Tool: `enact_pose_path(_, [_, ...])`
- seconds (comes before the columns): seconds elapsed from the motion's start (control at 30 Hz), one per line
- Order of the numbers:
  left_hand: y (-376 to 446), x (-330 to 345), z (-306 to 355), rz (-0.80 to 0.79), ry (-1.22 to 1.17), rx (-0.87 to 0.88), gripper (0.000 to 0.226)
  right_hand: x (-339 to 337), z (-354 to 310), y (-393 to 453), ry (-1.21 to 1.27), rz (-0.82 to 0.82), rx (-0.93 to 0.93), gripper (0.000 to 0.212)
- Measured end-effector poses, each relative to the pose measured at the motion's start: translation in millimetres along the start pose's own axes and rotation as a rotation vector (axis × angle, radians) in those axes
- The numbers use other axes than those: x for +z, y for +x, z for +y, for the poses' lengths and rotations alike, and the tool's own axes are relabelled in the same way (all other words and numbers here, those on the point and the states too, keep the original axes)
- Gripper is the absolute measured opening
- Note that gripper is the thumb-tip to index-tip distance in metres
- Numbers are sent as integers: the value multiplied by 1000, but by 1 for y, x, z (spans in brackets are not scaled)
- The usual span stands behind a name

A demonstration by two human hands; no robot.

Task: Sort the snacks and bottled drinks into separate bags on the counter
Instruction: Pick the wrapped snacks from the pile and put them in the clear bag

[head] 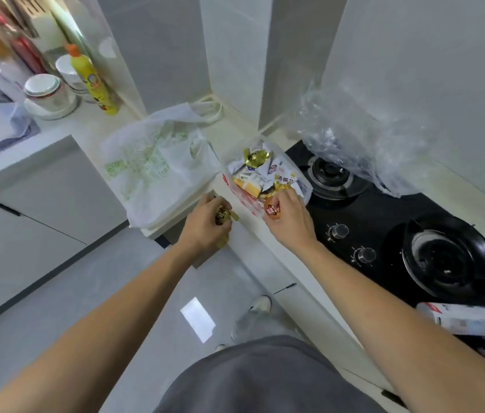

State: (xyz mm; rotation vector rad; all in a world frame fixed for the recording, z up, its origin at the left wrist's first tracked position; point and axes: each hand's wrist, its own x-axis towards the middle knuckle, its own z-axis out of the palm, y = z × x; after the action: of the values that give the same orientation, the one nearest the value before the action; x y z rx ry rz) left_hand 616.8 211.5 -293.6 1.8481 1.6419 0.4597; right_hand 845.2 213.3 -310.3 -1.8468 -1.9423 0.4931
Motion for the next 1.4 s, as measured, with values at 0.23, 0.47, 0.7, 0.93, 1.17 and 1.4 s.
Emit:
enact_pose_path(0.23, [109,-4,1,-45,-12,19,31,26,13,98,-73,-15,92,32])
enact_pose_path(0.47, [204,8,5,-137,62,29,33,40,33,164,-162,-74,20,37])
enact_pose_path(0.7, [268,42,-1,-206,1,67,31,56,46,192,-200,-153,51,39])
enact_pose_path(0.93, [290,45,-26,-284,294,273,50,49,44,206,-271,-118,206,54])
enact_pose_path(1.17, [286,19,-31,-256,472,467,55,48,22,193,-268,-68,285,52])
enact_pose_path(1.4, [265,-2,-14,-184,441,674,50,37,-8,160,-235,71,449,62])
